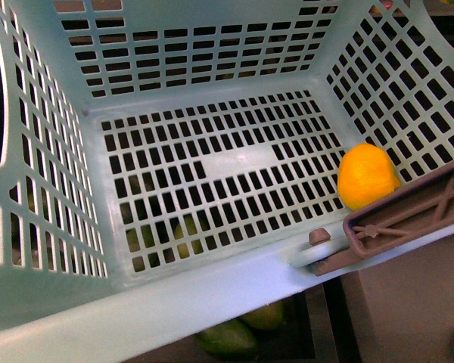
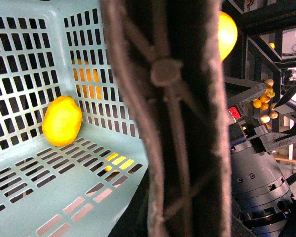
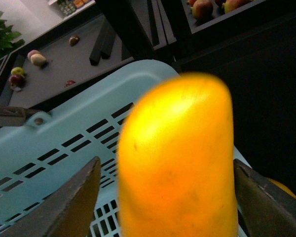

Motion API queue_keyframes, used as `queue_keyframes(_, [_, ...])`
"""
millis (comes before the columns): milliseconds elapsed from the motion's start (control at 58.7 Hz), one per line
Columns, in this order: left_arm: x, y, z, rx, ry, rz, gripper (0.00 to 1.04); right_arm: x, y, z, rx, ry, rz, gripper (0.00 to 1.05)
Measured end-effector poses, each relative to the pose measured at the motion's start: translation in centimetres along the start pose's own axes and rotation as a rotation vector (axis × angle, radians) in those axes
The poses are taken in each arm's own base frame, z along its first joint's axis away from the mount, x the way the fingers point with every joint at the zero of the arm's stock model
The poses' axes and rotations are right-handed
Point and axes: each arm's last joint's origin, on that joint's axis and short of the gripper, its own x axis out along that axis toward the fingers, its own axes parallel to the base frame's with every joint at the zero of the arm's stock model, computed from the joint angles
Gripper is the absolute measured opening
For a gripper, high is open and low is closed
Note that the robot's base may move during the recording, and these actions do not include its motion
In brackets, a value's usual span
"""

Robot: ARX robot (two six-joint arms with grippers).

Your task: Pick lemon and mango into basket

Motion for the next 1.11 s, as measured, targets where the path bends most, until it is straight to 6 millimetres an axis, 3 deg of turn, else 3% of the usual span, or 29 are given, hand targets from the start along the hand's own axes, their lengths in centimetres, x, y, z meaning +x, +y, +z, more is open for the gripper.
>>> queue_keyframes(153, [0.0,0.0,0.0,0.000,0.000,0.000,0.06,-0.5,0.2,0.4,-0.002,-0.007,0.005,0.97])
queue_keyframes(307, [0.0,0.0,0.0,-0.005,0.004,0.000,0.06,-2.3,-0.1,1.8,-0.009,-0.061,-0.016,0.96])
queue_keyframes(426, [0.0,0.0,0.0,-0.003,-0.004,0.005,0.06,-6.0,-2.4,3.3,-0.029,-0.154,-0.127,0.96])
queue_keyframes(528, [0.0,0.1,0.0,-0.006,0.001,0.003,0.06,-7.0,-2.8,3.8,-0.039,-0.189,-0.142,0.96])
queue_keyframes(613, [0.1,0.0,-0.1,-0.002,0.006,0.000,0.06,-7.5,-3.8,2.0,-0.251,-0.307,-0.068,0.76])
queue_keyframes(681, [0.0,0.0,0.0,-0.005,0.005,0.000,0.06,-8.1,-4.5,0.8,-0.319,-0.331,-0.072,0.66])
queue_keyframes(903, [0.0,0.1,0.0,-0.003,0.001,0.002,0.06,-9.8,-6.5,-2.5,-0.391,-0.327,-0.094,0.31])
queue_keyframes(1107, [0.0,0.1,0.0,-0.005,0.001,0.003,0.06,-11.1,-8.3,-4.4,-0.408,-0.324,-0.099,0.02])
